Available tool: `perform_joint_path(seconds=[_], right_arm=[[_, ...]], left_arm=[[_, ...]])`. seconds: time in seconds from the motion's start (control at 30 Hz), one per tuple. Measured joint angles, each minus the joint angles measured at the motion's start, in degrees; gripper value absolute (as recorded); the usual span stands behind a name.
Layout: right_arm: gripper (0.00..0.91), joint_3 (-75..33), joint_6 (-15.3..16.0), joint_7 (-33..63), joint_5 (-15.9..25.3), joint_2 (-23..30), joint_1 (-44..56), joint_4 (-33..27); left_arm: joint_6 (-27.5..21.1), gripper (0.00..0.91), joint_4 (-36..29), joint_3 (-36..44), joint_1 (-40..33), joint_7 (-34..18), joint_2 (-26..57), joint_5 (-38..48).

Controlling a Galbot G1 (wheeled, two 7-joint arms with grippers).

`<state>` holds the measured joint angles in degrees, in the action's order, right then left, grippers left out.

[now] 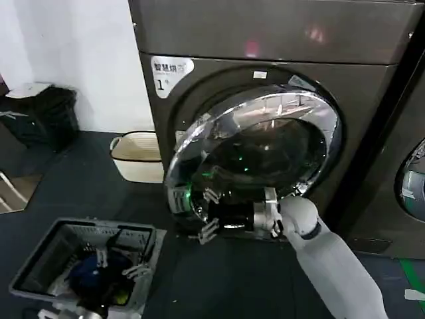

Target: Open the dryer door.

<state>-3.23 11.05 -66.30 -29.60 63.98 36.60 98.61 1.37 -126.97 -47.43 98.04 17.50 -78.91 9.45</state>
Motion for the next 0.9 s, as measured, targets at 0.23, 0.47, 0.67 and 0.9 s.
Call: perform_joint_path(seconds=[0.23, 0.47, 0.67, 0.9], right_arm=[[0.907, -1.2, -1.6, -4.9, 0.0, -1.7, 2.0, 2.0], [0.907, -2.5, -3.4, -9.0, -0.2, -3.3, 3.9, 3.0], [0.907, -3.8, -4.9, -13.7, -0.2, -4.5, 5.5, 3.8], [0.907, -5.4, -5.1, -16.9, -0.2, -5.9, 7.8, 5.3]], left_arm=[[-0.4, 0.907, 0.5, -2.2, -2.8, 0.1, 2.1, 3.7], [-1.0, 0.907, 1.0, -2.0, -5.9, -2.2, 5.2, 6.2], [-4.3, 0.907, 0.9, -1.1, -8.1, -1.7, 7.4, 9.0], [-3.9, 0.907, 2.2, 0.3, -10.7, -0.6, 9.9, 11.6]])
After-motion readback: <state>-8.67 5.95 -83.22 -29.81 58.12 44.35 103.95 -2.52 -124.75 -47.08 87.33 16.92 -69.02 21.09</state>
